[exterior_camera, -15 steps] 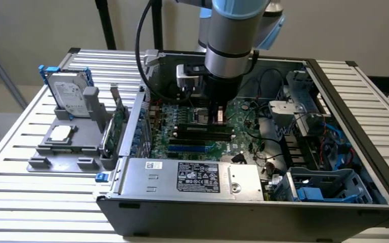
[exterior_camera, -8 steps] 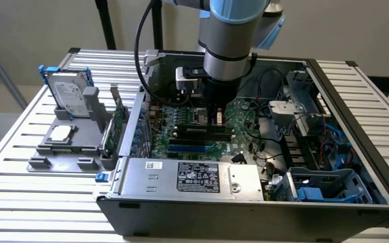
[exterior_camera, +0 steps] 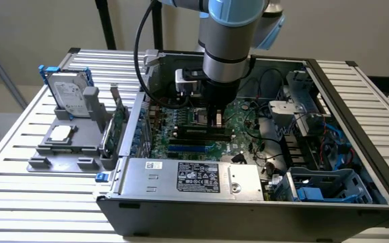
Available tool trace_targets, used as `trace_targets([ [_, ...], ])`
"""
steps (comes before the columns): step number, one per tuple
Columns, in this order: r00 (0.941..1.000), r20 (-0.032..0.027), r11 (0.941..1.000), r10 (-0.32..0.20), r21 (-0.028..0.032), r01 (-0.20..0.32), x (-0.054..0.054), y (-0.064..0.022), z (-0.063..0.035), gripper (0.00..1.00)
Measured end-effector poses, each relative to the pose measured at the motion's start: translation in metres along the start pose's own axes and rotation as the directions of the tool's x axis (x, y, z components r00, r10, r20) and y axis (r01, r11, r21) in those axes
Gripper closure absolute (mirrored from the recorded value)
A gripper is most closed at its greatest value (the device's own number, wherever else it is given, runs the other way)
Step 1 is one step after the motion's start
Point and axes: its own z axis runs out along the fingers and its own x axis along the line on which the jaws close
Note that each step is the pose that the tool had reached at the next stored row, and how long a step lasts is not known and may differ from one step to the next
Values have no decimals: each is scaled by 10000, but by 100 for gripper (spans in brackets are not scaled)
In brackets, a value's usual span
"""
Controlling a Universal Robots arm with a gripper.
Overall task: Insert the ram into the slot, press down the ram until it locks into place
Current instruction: 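Insert the ram into the slot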
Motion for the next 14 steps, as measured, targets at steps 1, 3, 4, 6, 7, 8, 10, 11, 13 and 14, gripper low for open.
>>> trace_targets([
  [1, 10000, -2, 10000, 0, 13, 0, 1, 0, 5, 86],
  [3, 10000, -4, 10000, -2, 43, 2, 1, 1, 11, 86],
  [4, 10000, -8, 10000, -1, 53, 1, 1, 3, 11, 86],
  [6, 10000, -5, 10000, -3, 63, 3, 0, 6, 13, 86],
  [7, 10000, -3, 10000, -1, 66, 1, 0, 9, 14, 86],
  [8, 10000, -3, 10000, 2, 67, -2, 0, 12, 14, 86],
  [10, 10000, -2, 10000, 23, 71, -23, -1, 18, 15, 86],
  [11, 10000, -2, 10000, 39, 72, -39, -1, 20, 15, 86],
  [13, 10000, -4, 10000, 62, 73, -62, 0, 21, 15, 86],
  [14, 10000, -4, 10000, 68, 73, -68, 0, 21, 15, 86],
])
